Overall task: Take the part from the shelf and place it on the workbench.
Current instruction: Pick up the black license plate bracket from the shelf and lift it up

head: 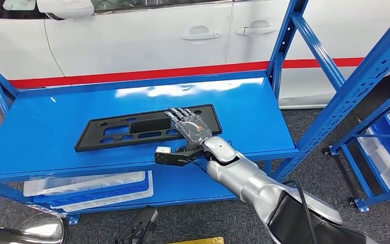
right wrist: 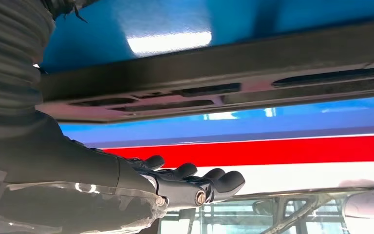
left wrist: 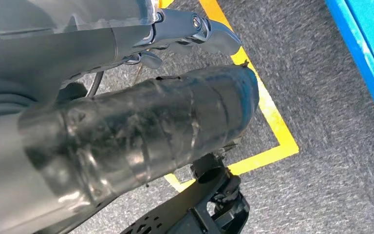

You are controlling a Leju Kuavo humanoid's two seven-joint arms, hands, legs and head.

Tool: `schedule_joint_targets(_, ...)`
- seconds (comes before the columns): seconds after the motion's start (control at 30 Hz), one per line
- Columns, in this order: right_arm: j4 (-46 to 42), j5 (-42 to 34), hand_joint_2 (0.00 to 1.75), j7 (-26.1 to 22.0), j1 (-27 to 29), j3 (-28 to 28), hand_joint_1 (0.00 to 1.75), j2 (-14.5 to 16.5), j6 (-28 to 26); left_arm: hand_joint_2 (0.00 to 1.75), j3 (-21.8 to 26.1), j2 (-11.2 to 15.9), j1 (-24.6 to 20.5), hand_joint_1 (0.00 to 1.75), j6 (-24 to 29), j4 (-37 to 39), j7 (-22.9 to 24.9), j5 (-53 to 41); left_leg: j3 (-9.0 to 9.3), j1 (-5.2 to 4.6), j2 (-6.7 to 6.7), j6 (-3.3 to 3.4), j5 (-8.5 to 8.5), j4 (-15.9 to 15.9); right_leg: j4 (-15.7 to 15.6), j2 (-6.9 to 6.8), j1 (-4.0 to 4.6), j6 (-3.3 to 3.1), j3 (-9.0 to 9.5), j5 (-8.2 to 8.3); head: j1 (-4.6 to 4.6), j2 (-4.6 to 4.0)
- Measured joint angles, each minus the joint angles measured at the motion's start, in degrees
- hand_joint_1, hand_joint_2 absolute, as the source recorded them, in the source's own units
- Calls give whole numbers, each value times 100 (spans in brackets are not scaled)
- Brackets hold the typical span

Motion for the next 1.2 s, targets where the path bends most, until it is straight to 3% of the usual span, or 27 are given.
schedule_joint_targets(0.07, -14, 186, 175, 106, -3, 39, 0, 0, 68, 0, -1, 11, 4, 0, 27, 1, -5, -6, 194, -36, -8, 47, 69, -393, -18, 4, 5, 46, -1, 4, 2, 0)
schedule_joint_targets(0.2, -26, 509, 175, 297, 6, 174, 0, -1, 148, 0, -2, 31, 49, 0, 46, 10, -3, -21, 286, -13, -9, 147, 107, -543, -13, -11, 14, 177, 12, -41, 14, 0)
schedule_joint_targets(0.27, -31, 706, 175, 413, 0, 258, 0, -3, 195, 0, -3, 33, 54, 0, 35, 11, 17, -46, 341, 5, 1, 200, 135, -611, 419, -28, 15, 212, -182, -300, 34, 0)
schedule_joint_targets(0.33, -30, 965, 175, 575, 4, 361, 0, -6, 192, 0, -3, 39, 68, 0, 18, 14, 61, -62, 348, -4, 3, 233, 132, -616, 1096, -31, 16, 226, -518, -594, 48, 0)
schedule_joint_targets(0.37, -30, 1086, 175, 663, 9, 409, 0, -9, 162, 0, -3, 44, 83, 0, 12, 16, 82, -62, 350, -7, 3, 236, 128, -613, 1293, -32, 15, 231, -623, -629, 49, 0)
schedule_joint_targets(0.4, -29, 1187, 175, 749, 11, 448, 0, -11, 120, 0, -3, 48, 99, 0, 9, 21, 98, -62, 354, -9, 2, 238, 123, -608, 1301, -33, 12, 232, -636, -560, 51, 0)
schedule_joint_targets(0.43, -29, 1265, 175, 829, 11, 481, 0, -13, 73, 0, -3, 50, 113, 0, 7, 25, 108, -62, 359, -8, -2, 234, 115, -598, 1094, -35, 8, 230, -538, -401, 51, 0)
schedule_joint_targets(0.5, -28, 1394, 175, 992, 4, 526, 0, -13, -24, 0, -3, 52, 125, 0, 7, 32, 119, -62, 351, -20, -17, 198, 79, -543, 389, -39, 7, 211, -183, -73, 52, 0)
schedule_joint_targets(0.57, -27, 1536, 175, 1186, -4, 552, 0, -11, -129, 0, -3, 55, 131, 0, 6, 35, 126, -60, 323, -39, -32, 144, 46, -485, -30, -36, 16, 164, 29, 33, 45, 0)
schedule_joint_targets(0.67, -14, 1716, 175, 1434, -9, 563, 0, -16, -250, 0, -4, 62, 147, 0, 5, 39, 134, -52, 317, -35, -31, 62, 32, -471, -91, -25, 22, 69, 54, 40, 38, 0)
schedule_joint_targets(0.73, -2, 1792, 175, 1530, -19, 563, 0, -20, -268, 0, -5, 69, 152, 0, 19, 42, 120, -33, 227, -17, -16, -9, -133, -246, -127, -26, -4, 4, 74, 67, 15, 0)
schedule_joint_targets(0.77, 2, 1830, 175, 1583, -24, 563, 10, -20, -264, 0, -5, 73, 154, 0, 32, 42, 106, -23, 107, -1, -8, -44, -293, 24, -135, -27, -11, -15, 78, 74, 1, 0)
schedule_joint_targets(0.8, 7, 1867, 175, 1642, -26, 563, 36, -20, -252, 0, -5, 75, 158, 0, 47, 42, 90, -13, -54, 13, -5, -74, -474, 375, -136, -27, -12, -26, 74, 76, -11, 0)
schedule_joint_targets(0.87, 20, 1908, 175, 1746, -26, 563, 121, -22, -201, 0, -5, 81, 175, 0, 69, 43, 69, -1, -331, 38, -4, -109, -675, 949, -134, -28, -11, -30, 65, 76, -12, 0)
schedule_joint_targets(0.9, 30, 1914, 175, 1776, -27, 563, 155, -25, -161, 0, -5, 83, 183, 0, 77, 44, 65, 3, -354, 44, -3, -114, -629, 988, -132, -27, -12, -30, 63, 76, -12, 0)
schedule_joint_targets(0.93, 38, 1915, 175, 1793, -28, 563, 173, -28, -118, 0, -5, 83, 187, 0, 84, 44, 59, 5, -272, 48, -3, -108, -487, 815, -131, -26, -12, -28, 66, 75, -12, 0)
schedule_joint_targets(1.0, 49, 1915, 175, 1802, -42, 563, 175, -34, -25, 0, -5, 84, 177, 0, 99, 44, 48, 8, 93, 46, -1, -70, -131, 83, -130, -22, -10, -11, 74, 68, -11, 0)
schedule_joint_targets(1.07, 50, 1912, 175, 1800, -70, 563, 175, -37, 53, 0, -5, 84, 161, 0, 109, 44, 34, 11, 348, 17, -5, -13, 15, -436, -133, -15, 1, 40, 65, 72, -7, 0)
schedule_joint_targets(1.2, 51, 1894, 175, 1776, -90, 563, 175, -40, 105, 0, -5, 85, 165, 0, 127, 46, 16, 25, 410, 11, -7, 103, 51, -594, -142, -15, 1, 175, 45, 57, -1, 0)
